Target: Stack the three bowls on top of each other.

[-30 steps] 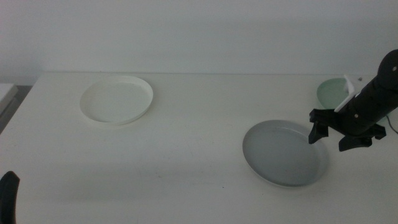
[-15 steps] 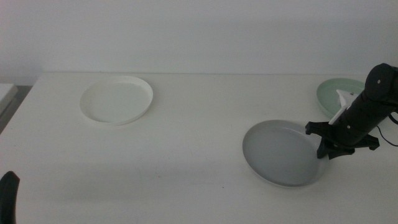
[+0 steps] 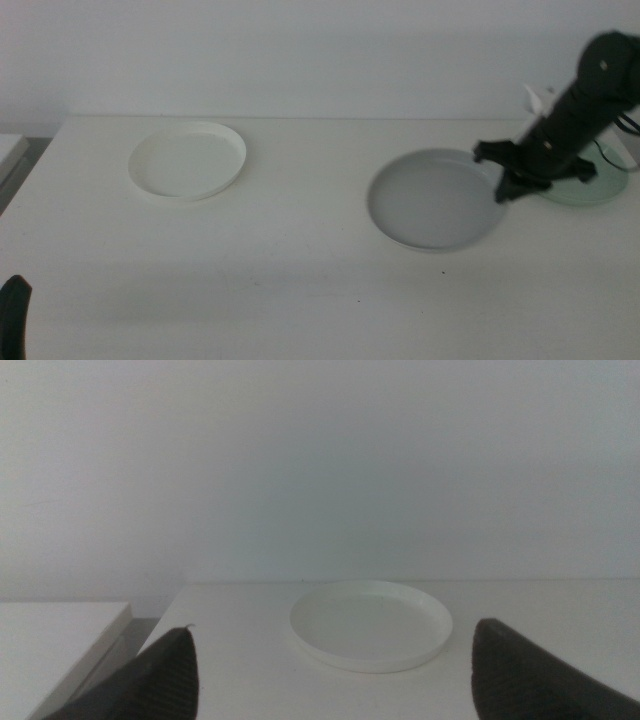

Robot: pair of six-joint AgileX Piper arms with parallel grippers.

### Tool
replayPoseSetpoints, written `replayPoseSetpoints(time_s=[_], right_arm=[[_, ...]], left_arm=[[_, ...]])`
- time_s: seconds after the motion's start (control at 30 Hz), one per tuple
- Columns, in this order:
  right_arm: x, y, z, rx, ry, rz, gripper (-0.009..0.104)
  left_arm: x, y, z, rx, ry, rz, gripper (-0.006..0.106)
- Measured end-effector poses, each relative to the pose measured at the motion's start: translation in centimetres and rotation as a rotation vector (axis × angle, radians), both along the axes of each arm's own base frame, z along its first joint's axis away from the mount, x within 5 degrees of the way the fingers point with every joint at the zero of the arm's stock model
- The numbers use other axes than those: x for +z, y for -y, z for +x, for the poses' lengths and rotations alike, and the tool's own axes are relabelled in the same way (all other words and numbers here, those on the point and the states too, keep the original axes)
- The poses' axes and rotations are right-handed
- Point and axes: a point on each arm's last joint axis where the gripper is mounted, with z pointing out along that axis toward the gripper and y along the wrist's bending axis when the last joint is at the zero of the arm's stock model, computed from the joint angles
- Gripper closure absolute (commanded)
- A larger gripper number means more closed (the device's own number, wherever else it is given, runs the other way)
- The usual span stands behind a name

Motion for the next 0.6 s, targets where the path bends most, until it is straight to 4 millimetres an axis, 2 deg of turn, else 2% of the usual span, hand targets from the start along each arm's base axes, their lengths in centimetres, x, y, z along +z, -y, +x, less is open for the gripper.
replayPoseSetpoints(time_s=[0.1, 0.2, 0.33, 0.6], right_arm=[[1.6, -2.2, 0.2, 0.044, 0.029, 0.012, 0.097], [1.8, -4.6, 0.5, 0.084, 0.03, 0.027, 0.097], [-0.1, -7.3, 0.7, 0.128, -0.014, 0.042, 0.097], [-4.4, -9.8, 0.9, 0.154, -0.095, 0.053, 0.097]], left_arm=[[0.0, 0.0, 0.0, 0.0, 0.0, 0.0, 0.007], [0.0, 0.0, 0.0, 0.0, 0.0, 0.0, 0.007], [0.0, 0.0, 0.0, 0.0, 0.0, 0.0, 0.007], [0.0, 0.0, 0.0, 0.0, 0.002, 0.0, 0.007]])
